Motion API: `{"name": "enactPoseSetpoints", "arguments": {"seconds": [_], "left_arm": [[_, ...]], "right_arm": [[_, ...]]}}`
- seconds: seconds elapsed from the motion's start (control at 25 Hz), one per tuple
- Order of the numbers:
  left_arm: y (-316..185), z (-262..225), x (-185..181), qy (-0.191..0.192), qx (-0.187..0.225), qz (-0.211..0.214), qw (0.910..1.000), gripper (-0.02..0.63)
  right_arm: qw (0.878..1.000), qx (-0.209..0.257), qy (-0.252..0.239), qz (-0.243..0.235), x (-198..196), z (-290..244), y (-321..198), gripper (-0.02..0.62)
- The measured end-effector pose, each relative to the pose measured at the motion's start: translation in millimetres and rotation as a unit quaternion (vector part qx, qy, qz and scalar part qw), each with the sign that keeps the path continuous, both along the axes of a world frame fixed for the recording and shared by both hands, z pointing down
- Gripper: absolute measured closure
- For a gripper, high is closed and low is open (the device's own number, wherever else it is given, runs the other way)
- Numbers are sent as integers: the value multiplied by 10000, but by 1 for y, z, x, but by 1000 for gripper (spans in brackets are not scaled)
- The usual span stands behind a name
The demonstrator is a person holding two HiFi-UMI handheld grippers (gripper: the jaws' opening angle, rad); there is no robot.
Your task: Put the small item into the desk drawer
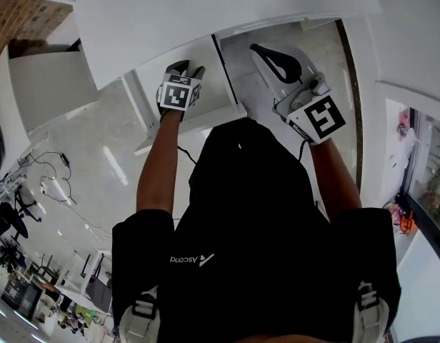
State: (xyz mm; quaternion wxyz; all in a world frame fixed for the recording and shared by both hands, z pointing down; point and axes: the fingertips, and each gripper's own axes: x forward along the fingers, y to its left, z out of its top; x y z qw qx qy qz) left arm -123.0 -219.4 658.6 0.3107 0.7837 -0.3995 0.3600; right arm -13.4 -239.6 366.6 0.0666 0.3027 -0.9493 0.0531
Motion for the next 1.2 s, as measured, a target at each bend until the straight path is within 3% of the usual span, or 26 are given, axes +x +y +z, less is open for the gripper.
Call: {"name": "enactPoseSetpoints", "arguments": {"seconds": [0.64,1.2], "left_arm": [[-15,78,-8,-168,-457,-22,9988,430],[-12,116,5,-420,-758,75,9962,423]], "right_arm": [[9977,-427,242,464,19,39,-12,595],[9950,-622,327,708,39,61,-9,594]]}}
